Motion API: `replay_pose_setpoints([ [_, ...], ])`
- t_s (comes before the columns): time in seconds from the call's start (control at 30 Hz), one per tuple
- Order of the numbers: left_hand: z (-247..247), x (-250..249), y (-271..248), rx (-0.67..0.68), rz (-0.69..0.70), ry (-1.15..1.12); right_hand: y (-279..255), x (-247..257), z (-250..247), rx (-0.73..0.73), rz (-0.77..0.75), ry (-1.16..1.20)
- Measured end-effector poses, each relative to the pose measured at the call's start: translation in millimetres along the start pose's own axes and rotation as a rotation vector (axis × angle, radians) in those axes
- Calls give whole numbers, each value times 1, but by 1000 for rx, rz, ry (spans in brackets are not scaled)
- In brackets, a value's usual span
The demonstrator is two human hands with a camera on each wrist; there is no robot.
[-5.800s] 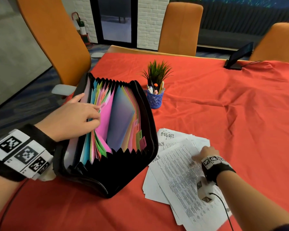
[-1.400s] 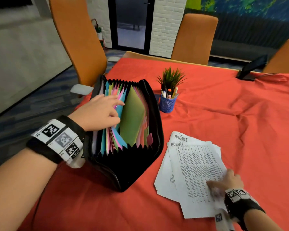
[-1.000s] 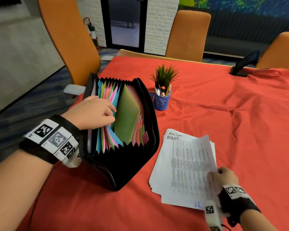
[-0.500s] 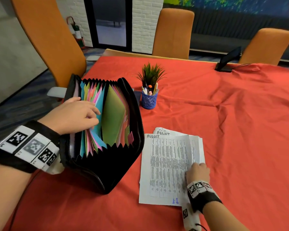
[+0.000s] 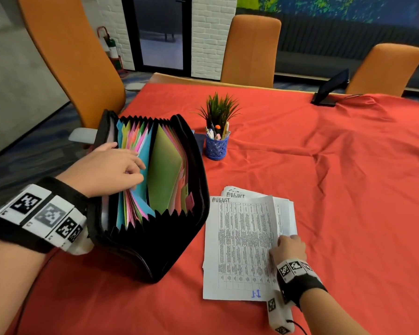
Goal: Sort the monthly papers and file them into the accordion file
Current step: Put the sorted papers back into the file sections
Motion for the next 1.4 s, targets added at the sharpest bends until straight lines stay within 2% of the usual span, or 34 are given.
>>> replay_pose_setpoints([
  [0.17,0,-2,0,6,2,2,-1,4,6,-25,-105,-45],
  [0.3,-1,-3,0,5,5,4,-2,3,7,-2,-117,-61],
  [0.47,-1,-3,0,12,5,5,15,2,-13,164,-144,-144],
  [0.77,0,-2,1,-2,18,19,24,9,-20,295,7,-56],
  [1.0,2,5,3,0,24,21,32,15,-49,208,31,-23],
  [1.17,7,17,5,-12,32,39,67,30,-47,102,23,8],
  [1.3,11,24,5,-32,21,45,80,26,-30,105,55,59],
  [1.4,13,28,6,-38,23,43,89,19,-27,123,97,222],
])
Point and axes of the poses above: each hand's wrist, its own y-axis towards the middle knuckle, its own z-axis out of the palm, x = y × z, the point moved 2 cm from there along y, towards the middle knuckle, and after that the axes turned 6 degrees about x, right-handed, at the moved point
